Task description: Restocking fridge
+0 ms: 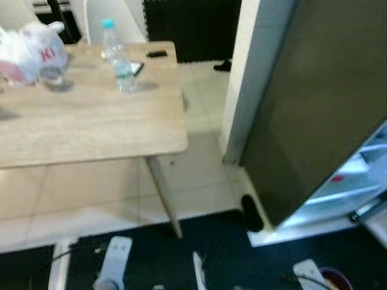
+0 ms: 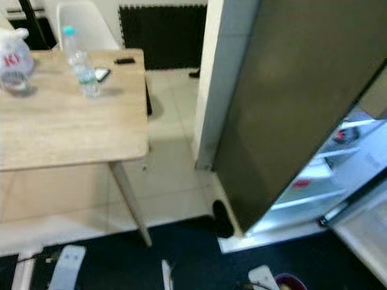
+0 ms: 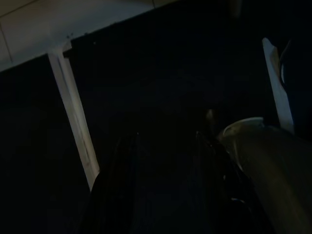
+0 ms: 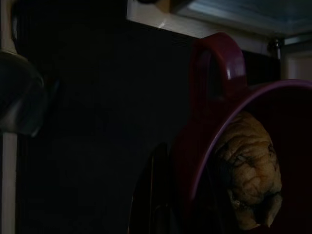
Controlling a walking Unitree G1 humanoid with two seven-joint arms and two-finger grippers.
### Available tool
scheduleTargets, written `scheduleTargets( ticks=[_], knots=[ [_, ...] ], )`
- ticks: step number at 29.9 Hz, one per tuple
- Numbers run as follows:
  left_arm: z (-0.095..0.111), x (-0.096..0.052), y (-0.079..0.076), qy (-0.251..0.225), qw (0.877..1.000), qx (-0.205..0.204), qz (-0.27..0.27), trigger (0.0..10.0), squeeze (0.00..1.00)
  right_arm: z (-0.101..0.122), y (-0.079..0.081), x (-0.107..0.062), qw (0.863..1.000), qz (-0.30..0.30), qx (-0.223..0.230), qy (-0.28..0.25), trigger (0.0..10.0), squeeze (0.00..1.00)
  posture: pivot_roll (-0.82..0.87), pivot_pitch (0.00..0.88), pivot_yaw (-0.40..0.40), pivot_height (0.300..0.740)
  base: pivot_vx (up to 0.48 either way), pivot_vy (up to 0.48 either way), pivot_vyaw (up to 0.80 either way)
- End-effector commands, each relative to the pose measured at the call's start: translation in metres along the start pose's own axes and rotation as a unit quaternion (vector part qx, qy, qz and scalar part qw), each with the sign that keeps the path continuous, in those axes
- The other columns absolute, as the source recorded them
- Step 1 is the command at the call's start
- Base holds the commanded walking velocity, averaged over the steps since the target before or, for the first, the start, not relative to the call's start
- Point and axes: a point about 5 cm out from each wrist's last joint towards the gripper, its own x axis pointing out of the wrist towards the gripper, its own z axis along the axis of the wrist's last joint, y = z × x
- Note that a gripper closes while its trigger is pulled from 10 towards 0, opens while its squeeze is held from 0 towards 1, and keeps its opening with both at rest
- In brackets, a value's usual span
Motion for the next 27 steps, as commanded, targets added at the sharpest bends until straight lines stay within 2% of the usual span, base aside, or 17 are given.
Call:
scheduleTargets(
  ticks=[1,27],
  knots=[
    [-0.0046,-0.0010,-0.0026,0.008,1.000,-0.001,-0.004,10.0,0.00,0.0038,-0.0001,0.0004,1.000,-0.005,0.010,-0.008,10.0,0.00,-0.05,0.077,-0.074,0.740,0.000,-0.304,0.00],
    [-0.0042,-0.0008,-0.0025,0.008,1.000,-0.001,-0.003,10.0,0.00,0.0026,0.0015,0.0001,1.000,-0.004,0.011,-0.007,10.0,0.00,-0.05,0.078,-0.074,0.740,0.000,-0.292,0.00]
  ],
)
